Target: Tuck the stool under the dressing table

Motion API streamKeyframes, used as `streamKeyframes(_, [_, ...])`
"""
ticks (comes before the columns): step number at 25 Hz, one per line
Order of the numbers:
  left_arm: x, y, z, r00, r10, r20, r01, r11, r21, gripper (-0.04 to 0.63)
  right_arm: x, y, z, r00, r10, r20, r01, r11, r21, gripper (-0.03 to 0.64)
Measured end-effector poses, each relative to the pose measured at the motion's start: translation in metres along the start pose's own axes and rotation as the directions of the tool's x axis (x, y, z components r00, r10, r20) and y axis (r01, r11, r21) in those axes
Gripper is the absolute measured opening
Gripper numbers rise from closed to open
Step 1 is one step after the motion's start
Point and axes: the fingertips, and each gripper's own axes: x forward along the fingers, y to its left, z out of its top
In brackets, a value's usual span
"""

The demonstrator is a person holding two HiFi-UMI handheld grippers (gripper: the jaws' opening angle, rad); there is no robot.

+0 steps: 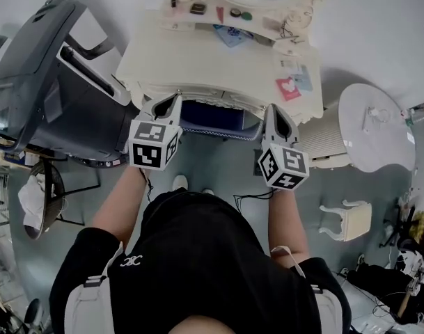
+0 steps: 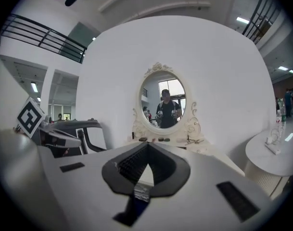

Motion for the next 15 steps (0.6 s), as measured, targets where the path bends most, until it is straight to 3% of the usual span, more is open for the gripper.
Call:
streamKeyframes(4, [-0.014, -0.021, 0.030, 0.998, -0.037, 0.047, 0.039, 0.999, -0.036, 0.006, -0.010, 0.012, 0.027, 0.998, -0.008, 0.060, 0.009, 1.000, -0.023, 0.008])
streamKeyframes(7, [-0.019, -0.023, 0.043, 0.997, -0.022, 0.070, 0.022, 1.000, -0.009, 0.006, -0.013, 0.021, 0.029, 0.998, 0.011, 0.057, -0.008, 0.999, -0.052, 0.008])
streamKeyframes(15, [-0.005, -0.021, 0.031, 0.999, -0.015, 0.029, 0.015, 1.000, 0.001, 0.006, -0.003, 0.029, 0.010, 1.000, 0.031, 0.003, -0.030, 0.997, -0.069, 0.008])
